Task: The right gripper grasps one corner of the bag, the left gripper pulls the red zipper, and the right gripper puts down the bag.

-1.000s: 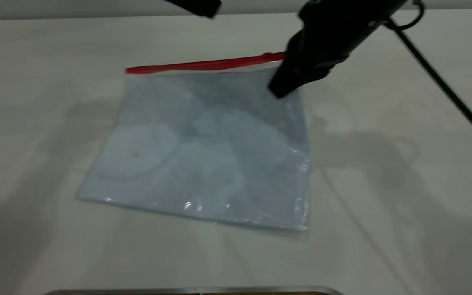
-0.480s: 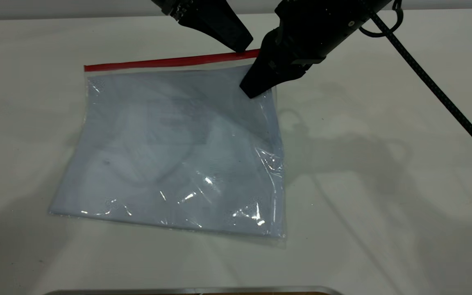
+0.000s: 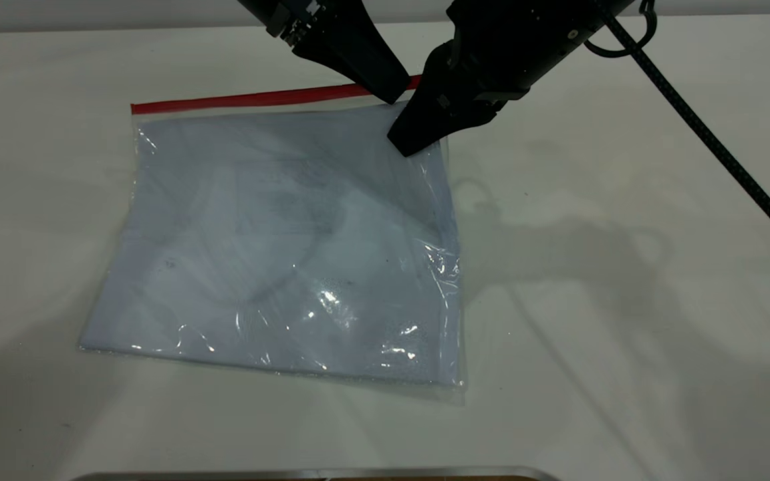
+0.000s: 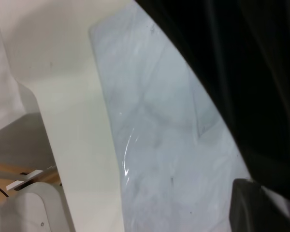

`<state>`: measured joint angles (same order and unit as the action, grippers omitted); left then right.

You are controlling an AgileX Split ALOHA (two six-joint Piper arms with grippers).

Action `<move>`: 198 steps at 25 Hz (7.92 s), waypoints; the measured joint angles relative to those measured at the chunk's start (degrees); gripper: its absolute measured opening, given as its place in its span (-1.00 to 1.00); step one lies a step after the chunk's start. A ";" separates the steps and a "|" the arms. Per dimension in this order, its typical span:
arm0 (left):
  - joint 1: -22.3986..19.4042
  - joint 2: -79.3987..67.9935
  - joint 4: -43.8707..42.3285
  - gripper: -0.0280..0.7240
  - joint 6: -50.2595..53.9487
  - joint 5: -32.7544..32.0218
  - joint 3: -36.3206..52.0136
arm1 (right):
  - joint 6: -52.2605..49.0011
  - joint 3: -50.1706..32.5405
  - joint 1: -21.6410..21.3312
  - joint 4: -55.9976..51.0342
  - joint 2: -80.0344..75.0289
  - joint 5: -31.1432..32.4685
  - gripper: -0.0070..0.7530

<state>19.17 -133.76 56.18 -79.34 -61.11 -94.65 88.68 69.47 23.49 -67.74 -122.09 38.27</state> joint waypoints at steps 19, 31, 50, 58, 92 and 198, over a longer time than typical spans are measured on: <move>-1.13 0.00 2.00 -0.66 -2.13 -0.68 -0.12 | 0.00 -0.15 -1.70 -0.05 1.62 0.67 -0.89; -8.44 0.00 -1.15 -0.63 -0.70 -2.14 -0.12 | 1.28 -0.15 -2.93 -5.23 3.53 1.14 -0.89; -18.90 0.05 -16.43 -0.59 4.80 -0.87 -0.48 | 9.62 -0.19 -2.87 -20.68 3.64 -0.17 -0.89; -22.63 0.05 -24.07 -0.58 9.32 -0.59 -0.48 | 13.38 -0.25 -3.52 -28.13 3.64 -0.52 -0.89; -24.73 21.43 3.92 -0.39 11.99 -5.78 -0.48 | 1.41 -1.17 -5.80 -29.29 -8.81 -38.27 0.09; -20.74 134.85 -49.63 0.20 70.20 -4.50 66.67 | -81.37 -42.01 -24.49 63.48 123.03 26.52 0.24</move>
<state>-1.58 1.09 6.55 -9.15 -65.61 -27.98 7.31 27.46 -1.01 -4.26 0.93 64.79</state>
